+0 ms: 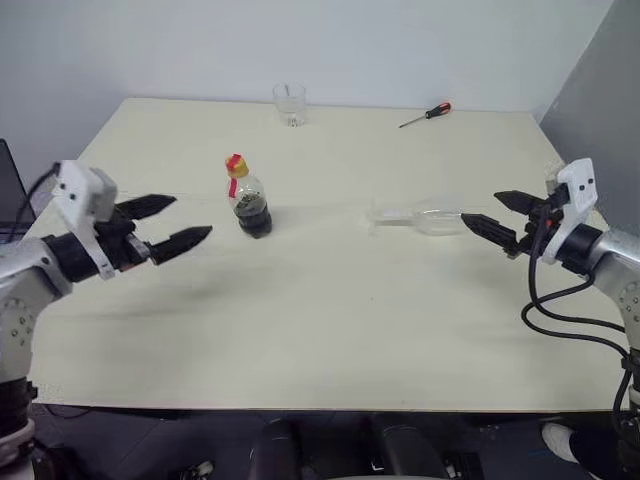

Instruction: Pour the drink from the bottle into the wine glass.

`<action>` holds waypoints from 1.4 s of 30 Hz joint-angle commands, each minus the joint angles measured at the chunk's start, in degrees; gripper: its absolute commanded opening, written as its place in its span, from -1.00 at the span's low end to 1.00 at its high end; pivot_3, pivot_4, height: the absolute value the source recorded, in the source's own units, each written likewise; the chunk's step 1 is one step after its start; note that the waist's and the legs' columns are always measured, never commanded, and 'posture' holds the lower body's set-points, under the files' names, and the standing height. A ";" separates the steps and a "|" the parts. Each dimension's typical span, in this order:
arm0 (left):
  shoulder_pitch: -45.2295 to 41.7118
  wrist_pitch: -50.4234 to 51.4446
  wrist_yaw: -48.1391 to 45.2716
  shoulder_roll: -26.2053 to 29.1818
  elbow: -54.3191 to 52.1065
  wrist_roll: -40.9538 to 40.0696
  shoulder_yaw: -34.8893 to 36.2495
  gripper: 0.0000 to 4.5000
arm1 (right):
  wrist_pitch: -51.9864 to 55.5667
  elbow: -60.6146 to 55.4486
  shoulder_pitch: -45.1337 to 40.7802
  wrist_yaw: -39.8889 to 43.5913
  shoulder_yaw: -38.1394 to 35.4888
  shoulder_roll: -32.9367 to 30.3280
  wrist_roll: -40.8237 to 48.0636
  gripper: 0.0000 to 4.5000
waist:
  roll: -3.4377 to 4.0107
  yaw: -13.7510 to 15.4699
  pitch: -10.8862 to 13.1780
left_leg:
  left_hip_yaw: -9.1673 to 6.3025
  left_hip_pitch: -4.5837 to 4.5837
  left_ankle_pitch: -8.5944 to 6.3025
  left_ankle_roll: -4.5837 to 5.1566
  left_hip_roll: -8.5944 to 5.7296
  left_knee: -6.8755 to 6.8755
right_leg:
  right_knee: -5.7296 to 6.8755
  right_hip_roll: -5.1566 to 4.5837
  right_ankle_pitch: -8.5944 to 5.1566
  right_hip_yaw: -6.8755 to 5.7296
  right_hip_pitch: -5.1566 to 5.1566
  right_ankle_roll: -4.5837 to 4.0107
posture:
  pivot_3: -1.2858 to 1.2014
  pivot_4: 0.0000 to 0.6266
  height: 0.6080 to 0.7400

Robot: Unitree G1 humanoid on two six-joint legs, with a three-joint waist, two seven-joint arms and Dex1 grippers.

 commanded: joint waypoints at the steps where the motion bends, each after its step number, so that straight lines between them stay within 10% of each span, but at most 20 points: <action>1: -0.46 -1.61 -0.52 0.54 -0.27 -0.06 1.23 0.99 | -0.96 -0.94 -0.75 0.50 -1.31 -0.10 0.56 1.00 | 0.01 0.02 0.01 | 0.01 0.00 0.00 0.00 -0.01 0.00 | 0.00 0.00 0.00 0.00 0.00 0.00 | 0.03 -0.52 1.00; 42: -20.79 -34.44 9.85 -22.93 37.95 20.29 -14.71 0.99 | 13.83 -20.79 -11.67 -1.54 18.68 8.58 8.15 1.00 | -0.04 1.24 -0.03 | 0.03 -0.25 0.01 0.02 -0.04 0.17 | 0.05 0.11 0.17 -0.31 -0.02 -0.23 | 0.03 -0.52 1.00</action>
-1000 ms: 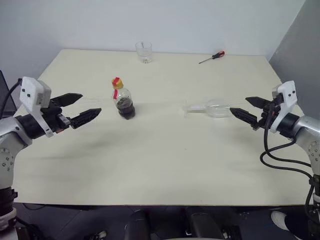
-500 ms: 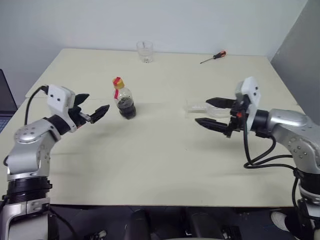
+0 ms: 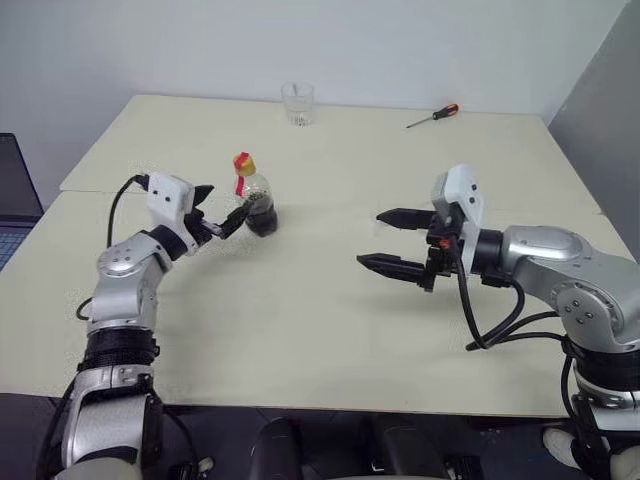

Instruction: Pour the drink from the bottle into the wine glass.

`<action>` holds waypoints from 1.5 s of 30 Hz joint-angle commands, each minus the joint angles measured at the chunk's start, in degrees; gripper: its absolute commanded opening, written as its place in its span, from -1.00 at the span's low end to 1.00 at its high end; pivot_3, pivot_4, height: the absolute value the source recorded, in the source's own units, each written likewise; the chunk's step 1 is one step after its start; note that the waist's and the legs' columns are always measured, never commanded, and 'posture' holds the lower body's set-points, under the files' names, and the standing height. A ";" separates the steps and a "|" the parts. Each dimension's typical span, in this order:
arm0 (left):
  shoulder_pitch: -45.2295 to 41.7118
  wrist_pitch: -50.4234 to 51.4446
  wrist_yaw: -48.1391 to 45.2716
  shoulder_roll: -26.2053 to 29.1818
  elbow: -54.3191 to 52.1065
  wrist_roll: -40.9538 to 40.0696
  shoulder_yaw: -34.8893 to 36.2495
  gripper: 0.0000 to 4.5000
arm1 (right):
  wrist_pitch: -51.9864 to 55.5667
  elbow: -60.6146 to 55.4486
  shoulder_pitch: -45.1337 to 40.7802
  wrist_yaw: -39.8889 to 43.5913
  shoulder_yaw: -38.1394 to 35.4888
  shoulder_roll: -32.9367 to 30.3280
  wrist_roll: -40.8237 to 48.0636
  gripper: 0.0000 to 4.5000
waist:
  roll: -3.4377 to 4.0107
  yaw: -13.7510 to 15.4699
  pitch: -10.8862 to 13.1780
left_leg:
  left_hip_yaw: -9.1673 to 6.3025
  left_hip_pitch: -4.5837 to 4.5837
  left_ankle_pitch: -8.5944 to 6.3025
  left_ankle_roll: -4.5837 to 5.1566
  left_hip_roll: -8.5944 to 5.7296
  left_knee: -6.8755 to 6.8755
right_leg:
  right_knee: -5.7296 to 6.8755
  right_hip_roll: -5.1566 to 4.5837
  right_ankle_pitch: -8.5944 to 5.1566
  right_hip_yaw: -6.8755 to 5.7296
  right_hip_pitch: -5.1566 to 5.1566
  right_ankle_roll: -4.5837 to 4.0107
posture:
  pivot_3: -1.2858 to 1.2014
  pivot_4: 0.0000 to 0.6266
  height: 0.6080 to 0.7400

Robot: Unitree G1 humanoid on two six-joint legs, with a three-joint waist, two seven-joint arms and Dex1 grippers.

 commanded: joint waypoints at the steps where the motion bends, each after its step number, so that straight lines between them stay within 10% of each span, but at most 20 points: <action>1: -3.02 -3.54 -0.35 -0.68 3.35 0.79 -0.20 0.99 | -0.74 -1.46 -0.99 -0.45 1.32 0.21 -1.19 1.00 | 0.00 -0.02 0.00 | -0.01 0.00 0.00 0.00 0.02 0.00 | 0.00 0.01 0.00 0.00 0.00 0.00 | 0.03 -0.52 1.00; 40: -24.16 -27.01 2.82 -9.55 43.20 9.77 -1.56 0.99 | 2.95 -5.00 -0.35 -3.50 -0.01 0.11 -0.27 1.00 | 0.00 0.09 0.00 | -0.99 -0.68 0.00 0.00 -0.02 0.74 | 0.33 0.01 0.01 -1.05 -0.03 -0.02 | 0.03 -0.52 1.00; 45: -24.71 -27.10 3.58 -9.69 44.16 9.89 -0.95 0.44 | 2.96 -5.27 -0.08 -4.07 -0.02 0.05 -0.09 1.00 | 0.00 0.07 0.00 | -1.06 -0.66 0.00 0.01 -0.03 0.81 | 0.48 0.01 0.00 -1.08 -0.03 0.00 | 0.03 -0.52 1.00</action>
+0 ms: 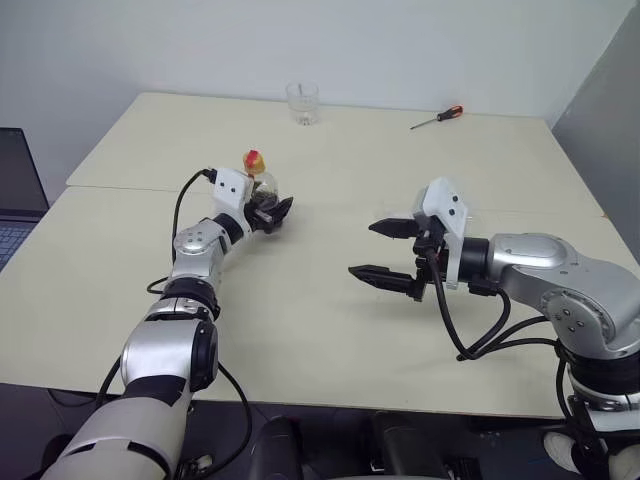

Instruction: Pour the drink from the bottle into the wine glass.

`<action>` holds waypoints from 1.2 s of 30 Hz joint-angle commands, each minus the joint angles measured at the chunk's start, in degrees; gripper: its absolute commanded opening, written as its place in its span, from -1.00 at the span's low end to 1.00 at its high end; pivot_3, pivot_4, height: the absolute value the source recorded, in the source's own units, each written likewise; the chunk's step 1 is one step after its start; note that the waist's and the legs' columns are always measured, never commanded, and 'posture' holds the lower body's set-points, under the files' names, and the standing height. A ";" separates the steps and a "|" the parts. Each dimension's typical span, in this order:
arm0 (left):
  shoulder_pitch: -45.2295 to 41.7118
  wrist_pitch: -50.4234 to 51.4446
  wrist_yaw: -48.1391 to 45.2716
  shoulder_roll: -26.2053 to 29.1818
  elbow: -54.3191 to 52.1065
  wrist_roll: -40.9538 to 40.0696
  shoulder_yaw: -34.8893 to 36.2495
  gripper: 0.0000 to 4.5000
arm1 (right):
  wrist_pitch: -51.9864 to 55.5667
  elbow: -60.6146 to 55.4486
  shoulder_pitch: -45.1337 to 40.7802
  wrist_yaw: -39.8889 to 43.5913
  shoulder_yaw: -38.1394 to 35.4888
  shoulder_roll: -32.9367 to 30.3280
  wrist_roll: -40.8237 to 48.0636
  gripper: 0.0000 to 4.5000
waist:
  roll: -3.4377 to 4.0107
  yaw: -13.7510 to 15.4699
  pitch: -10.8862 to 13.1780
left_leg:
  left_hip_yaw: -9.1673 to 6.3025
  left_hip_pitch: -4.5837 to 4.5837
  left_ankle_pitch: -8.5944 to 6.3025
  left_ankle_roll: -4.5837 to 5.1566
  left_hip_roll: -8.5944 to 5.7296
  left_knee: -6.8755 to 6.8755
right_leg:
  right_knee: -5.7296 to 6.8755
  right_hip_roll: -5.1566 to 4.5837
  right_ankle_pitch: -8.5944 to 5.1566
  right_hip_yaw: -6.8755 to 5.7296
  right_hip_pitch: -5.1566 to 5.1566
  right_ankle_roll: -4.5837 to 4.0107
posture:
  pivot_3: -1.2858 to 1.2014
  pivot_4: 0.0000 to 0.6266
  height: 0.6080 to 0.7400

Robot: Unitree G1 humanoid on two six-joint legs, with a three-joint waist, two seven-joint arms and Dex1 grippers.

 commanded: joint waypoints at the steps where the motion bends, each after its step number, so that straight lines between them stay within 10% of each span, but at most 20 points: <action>1: -1.89 -1.40 0.68 -0.16 -0.25 -0.09 0.91 0.31 | -0.27 -1.91 -0.10 -0.52 -1.90 -0.23 0.63 1.00 | 0.00 -0.01 0.00 | 0.00 0.00 0.00 0.00 0.00 0.00 | 0.01 0.00 0.00 0.00 0.00 0.00 | 0.03 -0.52 1.00; 7: -2.02 -0.15 1.73 -0.38 0.43 0.59 0.96 -0.15 | -0.49 -1.84 -0.32 -0.91 -1.96 -0.31 0.37 1.00 | 0.00 -0.01 0.00 | -0.03 0.00 0.00 0.00 0.00 -0.01 | 0.02 0.00 0.00 -0.02 0.00 -0.02 | 0.03 -0.52 1.00; 19: -0.50 3.43 -4.54 -2.17 -4.32 -0.82 0.10 -0.32 | -4.12 -0.37 -1.40 -6.55 -0.68 1.25 -6.77 1.00 | 0.00 0.07 0.00 | -0.04 0.00 0.00 0.00 -0.02 0.00 | 0.03 0.00 -0.01 -0.03 0.00 -0.02 | 0.03 -0.52 1.00; 36: 20.98 32.07 -3.64 -8.85 -57.50 -3.98 -10.00 -0.49 | 21.74 -1.84 -13.69 -27.58 -12.70 20.79 1.52 1.00 | 0.06 0.00 0.01 | -0.26 0.00 0.02 -0.02 0.01 0.00 | 0.37 -0.03 -0.11 0.03 -0.06 -0.21 | 0.03 -0.52 1.00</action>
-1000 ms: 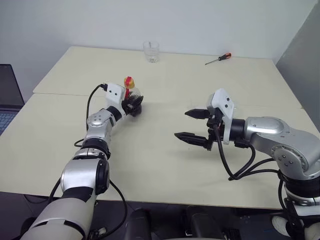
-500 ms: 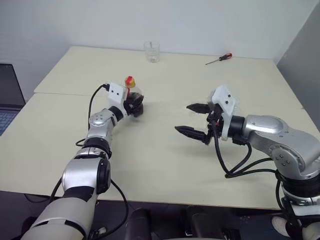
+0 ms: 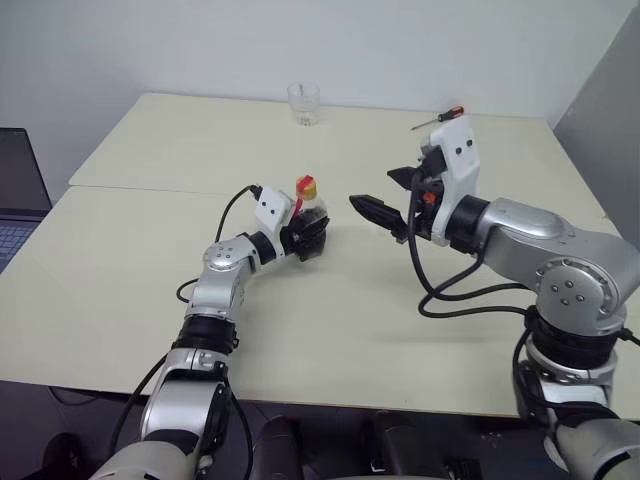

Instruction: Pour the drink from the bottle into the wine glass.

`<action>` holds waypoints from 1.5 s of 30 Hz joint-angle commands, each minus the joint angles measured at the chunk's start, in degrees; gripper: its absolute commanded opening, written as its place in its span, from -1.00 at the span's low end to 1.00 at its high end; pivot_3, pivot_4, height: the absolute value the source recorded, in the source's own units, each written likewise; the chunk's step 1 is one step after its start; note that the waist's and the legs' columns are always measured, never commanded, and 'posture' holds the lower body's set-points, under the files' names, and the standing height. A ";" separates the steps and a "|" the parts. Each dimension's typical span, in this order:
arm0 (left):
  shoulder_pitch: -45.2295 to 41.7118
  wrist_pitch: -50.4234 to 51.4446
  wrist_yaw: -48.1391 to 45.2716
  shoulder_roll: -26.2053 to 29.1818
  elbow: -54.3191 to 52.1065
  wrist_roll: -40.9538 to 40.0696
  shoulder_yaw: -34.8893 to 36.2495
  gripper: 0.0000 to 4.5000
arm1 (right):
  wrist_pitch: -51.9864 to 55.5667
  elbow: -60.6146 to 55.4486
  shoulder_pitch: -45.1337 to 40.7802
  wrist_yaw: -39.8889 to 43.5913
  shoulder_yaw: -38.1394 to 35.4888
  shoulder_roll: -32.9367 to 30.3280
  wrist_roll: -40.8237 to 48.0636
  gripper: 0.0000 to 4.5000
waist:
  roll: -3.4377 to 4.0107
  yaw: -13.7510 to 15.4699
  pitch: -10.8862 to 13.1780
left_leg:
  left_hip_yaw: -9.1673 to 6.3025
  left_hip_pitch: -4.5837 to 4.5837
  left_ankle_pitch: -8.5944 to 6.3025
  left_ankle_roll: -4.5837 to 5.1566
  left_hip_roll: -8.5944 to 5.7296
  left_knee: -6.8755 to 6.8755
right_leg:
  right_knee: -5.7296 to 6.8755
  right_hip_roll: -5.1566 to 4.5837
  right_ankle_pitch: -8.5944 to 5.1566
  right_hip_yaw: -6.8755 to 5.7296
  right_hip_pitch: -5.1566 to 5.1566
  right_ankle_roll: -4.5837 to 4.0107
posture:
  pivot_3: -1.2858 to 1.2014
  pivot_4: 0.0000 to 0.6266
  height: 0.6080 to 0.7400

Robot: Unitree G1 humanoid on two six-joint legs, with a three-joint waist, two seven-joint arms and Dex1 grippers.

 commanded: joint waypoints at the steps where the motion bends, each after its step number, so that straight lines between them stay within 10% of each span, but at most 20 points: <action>1: 0.51 3.27 1.53 -1.41 -6.67 -1.64 -1.24 -0.49 | 2.95 -2.77 -1.93 -2.59 -1.57 2.66 0.88 1.00 | 0.00 -0.01 -0.01 | -0.04 0.00 0.00 0.00 0.00 0.00 | 0.00 0.01 0.00 0.00 0.01 -0.01 | 0.03 -0.52 1.00; 23: 0.17 8.35 4.07 -5.00 -12.32 -2.03 -6.12 -0.56 | -2.75 2.01 -0.43 -12.10 -0.02 16.05 -9.85 1.00 | 0.01 -0.11 0.00 | -0.25 -0.04 0.00 0.02 -0.02 -0.02 | -0.04 0.06 -0.02 -0.03 0.02 -0.01 | 0.03 -0.52 1.00; 45: 1.17 9.01 4.59 -5.40 -13.78 -2.31 -6.56 -0.58 | -0.66 4.30 -0.84 -11.84 -0.59 16.45 -12.47 1.00 | 0.01 -0.14 0.00 | -0.27 -0.04 -0.01 0.03 -0.02 -0.09 | -0.08 0.06 -0.18 -0.04 0.01 0.18 | 0.03 -0.52 1.00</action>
